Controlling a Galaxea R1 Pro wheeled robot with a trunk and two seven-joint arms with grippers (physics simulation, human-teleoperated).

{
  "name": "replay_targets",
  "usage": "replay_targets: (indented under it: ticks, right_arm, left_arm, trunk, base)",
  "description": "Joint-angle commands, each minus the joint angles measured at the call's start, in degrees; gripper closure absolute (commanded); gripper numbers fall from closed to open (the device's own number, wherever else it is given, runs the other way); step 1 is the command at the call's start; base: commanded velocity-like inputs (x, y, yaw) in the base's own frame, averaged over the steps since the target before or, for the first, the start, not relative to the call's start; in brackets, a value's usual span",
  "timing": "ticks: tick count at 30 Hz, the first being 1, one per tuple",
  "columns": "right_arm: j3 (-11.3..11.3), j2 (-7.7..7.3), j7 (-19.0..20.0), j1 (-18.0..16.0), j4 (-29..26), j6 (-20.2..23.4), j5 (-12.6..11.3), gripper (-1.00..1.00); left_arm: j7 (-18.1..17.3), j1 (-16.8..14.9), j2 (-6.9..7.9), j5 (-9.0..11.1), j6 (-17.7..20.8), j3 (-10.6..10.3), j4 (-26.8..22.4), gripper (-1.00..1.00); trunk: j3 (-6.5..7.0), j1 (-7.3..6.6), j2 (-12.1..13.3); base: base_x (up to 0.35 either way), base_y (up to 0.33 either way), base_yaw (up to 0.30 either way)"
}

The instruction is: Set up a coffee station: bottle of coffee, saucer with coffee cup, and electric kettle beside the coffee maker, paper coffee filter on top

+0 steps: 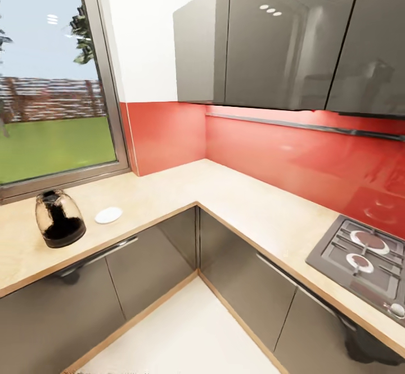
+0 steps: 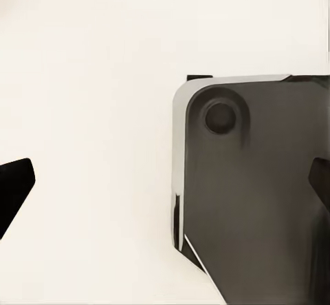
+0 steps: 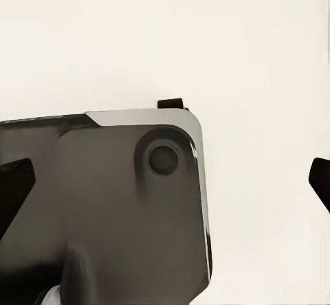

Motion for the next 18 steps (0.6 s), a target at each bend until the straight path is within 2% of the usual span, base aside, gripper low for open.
replay_targets:
  ticks: [1,4,18]
  right_arm:
    - [-0.51,-0.01,0.23,-0.04,0.05,-0.19,0.6,-1.0]
    - [-0.5,-0.01,0.23,-0.04,0.06,-0.18,0.6,-1.0]
    - [-0.5,-0.01,0.23,-0.04,0.11,-0.21,0.6,-1.0]
  left_arm:
    - [-0.31,0.02,-0.04,-0.59,-0.09,0.51,-0.12,-1.0]
    - [-0.24,0.02,-0.04,-0.59,-0.09,0.53,-0.12,-1.0]
    - [-0.23,0.11,-0.04,-0.59,-0.09,0.5,-0.11,-1.0]
  trunk:
    - [-0.09,0.02,-0.08]
    - [-0.09,0.02,-0.08]
    - [-0.09,0.02,-0.08]
  base:
    - [0.0,-0.212,0.279]
    - [0.0,-0.102,0.279]
    - [0.0,-0.002,0.279]
